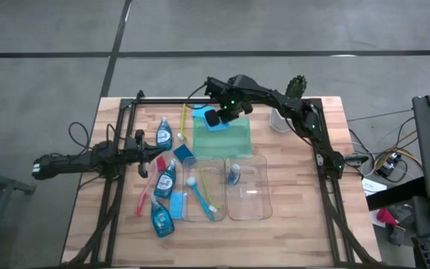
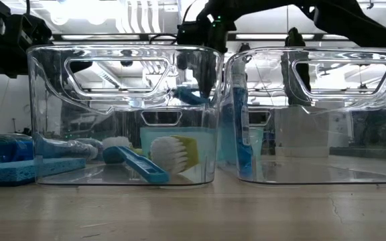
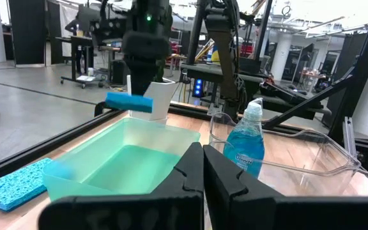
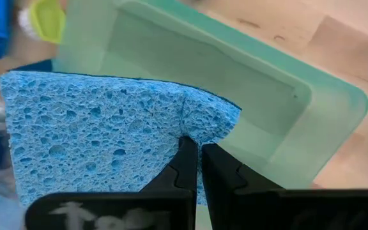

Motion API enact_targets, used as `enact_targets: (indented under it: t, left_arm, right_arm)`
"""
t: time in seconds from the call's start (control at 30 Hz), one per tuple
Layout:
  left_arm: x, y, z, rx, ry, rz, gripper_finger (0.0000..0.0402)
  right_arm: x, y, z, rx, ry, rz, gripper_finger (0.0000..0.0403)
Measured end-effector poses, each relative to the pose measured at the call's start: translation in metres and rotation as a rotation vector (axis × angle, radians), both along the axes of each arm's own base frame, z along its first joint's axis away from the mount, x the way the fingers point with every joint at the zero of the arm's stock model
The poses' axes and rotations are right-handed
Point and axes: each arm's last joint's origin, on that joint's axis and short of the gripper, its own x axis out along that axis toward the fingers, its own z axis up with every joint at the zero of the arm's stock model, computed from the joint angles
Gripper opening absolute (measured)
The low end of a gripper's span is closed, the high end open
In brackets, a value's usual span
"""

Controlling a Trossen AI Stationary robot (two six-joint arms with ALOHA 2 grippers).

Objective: Pick & Place Kitchen Sink Supplies
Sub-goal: Put the blue sponge into the green bin

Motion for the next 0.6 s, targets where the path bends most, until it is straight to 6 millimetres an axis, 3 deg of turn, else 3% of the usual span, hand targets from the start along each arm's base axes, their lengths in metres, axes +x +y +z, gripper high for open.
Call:
enact_targets:
  t: [0.27, 0.6]
  left_arm:
    - [0.000, 0.000, 0.000, 0.000, 0.000, 0.000, 0.0000]
    - [0.000, 0.000, 0.000, 0.000, 0.001, 0.000, 0.0000]
  right_arm:
    - [0.000, -0.001, -0.034, 0.064, 0.101, -0.062, 0.0008]
    - [0.003, -0.003, -0.064, 0.076, 0.096, -0.139, 0.0008]
